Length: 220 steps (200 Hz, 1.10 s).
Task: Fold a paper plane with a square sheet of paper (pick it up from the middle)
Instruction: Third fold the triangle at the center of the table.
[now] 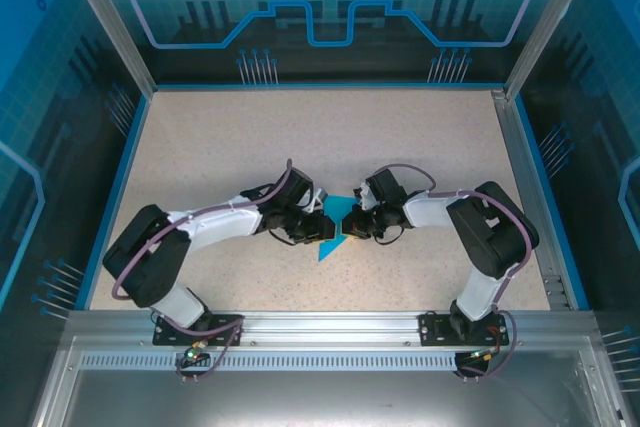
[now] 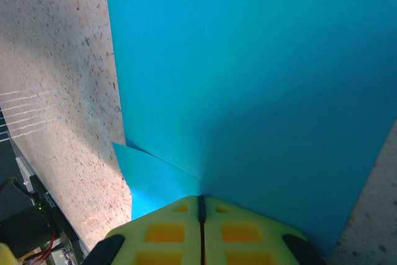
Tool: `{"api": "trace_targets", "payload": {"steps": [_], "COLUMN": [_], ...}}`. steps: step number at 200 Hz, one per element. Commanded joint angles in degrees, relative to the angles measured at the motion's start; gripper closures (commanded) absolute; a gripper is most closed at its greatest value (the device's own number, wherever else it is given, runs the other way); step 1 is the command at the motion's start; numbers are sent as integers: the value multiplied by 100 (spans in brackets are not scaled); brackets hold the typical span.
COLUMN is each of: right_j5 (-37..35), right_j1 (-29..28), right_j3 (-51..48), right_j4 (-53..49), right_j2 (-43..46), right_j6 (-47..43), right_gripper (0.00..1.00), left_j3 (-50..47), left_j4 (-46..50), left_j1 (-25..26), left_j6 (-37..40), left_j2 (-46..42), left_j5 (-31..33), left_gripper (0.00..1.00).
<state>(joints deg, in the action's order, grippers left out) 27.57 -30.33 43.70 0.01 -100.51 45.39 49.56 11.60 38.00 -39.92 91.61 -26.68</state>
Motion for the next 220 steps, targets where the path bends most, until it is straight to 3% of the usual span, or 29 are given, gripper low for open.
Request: {"api": "trace_targets", "payload": {"steps": [1, 70, 220], "right_j5": [-530, -673, -900], "right_j1": [123, -50, -11], "right_j3": [-180, -145, -283], "right_j4": [-319, -434, 279], "right_j2": [-90, -10, -225], "right_j6": [60, 152, 526], "right_gripper": [93, 92, 92], "left_j3": [193, 361, 293], "left_j4": [-64, -19, 800], "left_j1": [32, 30, 19], "left_j6": [180, 301, 690], "left_j2": [420, 1198, 1426], "left_j5": [-23, -88, 332], "left_gripper": [78, 81, 87]}}
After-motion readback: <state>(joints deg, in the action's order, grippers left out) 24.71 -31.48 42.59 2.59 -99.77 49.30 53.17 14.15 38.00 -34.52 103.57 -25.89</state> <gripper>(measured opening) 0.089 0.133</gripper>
